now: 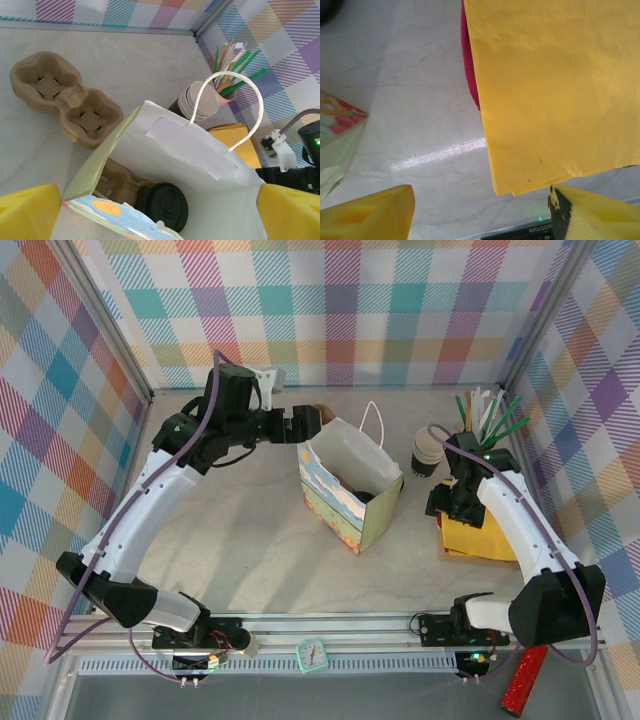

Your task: Pack the takeout coffee

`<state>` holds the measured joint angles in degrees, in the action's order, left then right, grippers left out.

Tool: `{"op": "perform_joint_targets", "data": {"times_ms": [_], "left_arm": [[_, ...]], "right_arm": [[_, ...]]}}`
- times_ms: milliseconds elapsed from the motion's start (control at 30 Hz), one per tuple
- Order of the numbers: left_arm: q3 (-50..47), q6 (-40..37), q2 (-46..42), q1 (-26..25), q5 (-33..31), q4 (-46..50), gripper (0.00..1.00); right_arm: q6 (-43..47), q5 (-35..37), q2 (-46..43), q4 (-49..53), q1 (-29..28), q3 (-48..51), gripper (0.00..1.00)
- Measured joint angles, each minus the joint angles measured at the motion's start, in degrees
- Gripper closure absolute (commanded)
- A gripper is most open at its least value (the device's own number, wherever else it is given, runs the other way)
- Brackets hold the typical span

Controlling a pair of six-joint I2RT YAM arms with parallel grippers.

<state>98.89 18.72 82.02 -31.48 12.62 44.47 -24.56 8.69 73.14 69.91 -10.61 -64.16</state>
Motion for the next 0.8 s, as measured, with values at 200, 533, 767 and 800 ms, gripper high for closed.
{"op": "perform_joint_targets", "data": {"times_ms": [200, 533, 767, 800], "left_arm": [[-1.27, -0.46, -0.42, 0.0, -0.24, -0.24, 0.0], [-5.29, -0.59, -3.76, 0.0, -1.77, -0.76, 0.0], [-7.65, -0.57, -5.81, 0.0, -2.54, -1.14, 0.0], [-7.96, -0.57, -6.03, 0.0, -2.67, -1.11, 0.0]], "right_arm": [[-0.31, -0.39, 0.44, -0.22, -0.02, 3.74, 0.45], [-1.14, -0.33, 1.01, -0.15, -2.23, 6.36, 0.48], [-1.79, -0.02, 4.63, -0.26, -3.37, 6.38, 0.56], [-1.81, 0.17, 5.14, -0.28, -3.58, 6.38, 0.58]]}}
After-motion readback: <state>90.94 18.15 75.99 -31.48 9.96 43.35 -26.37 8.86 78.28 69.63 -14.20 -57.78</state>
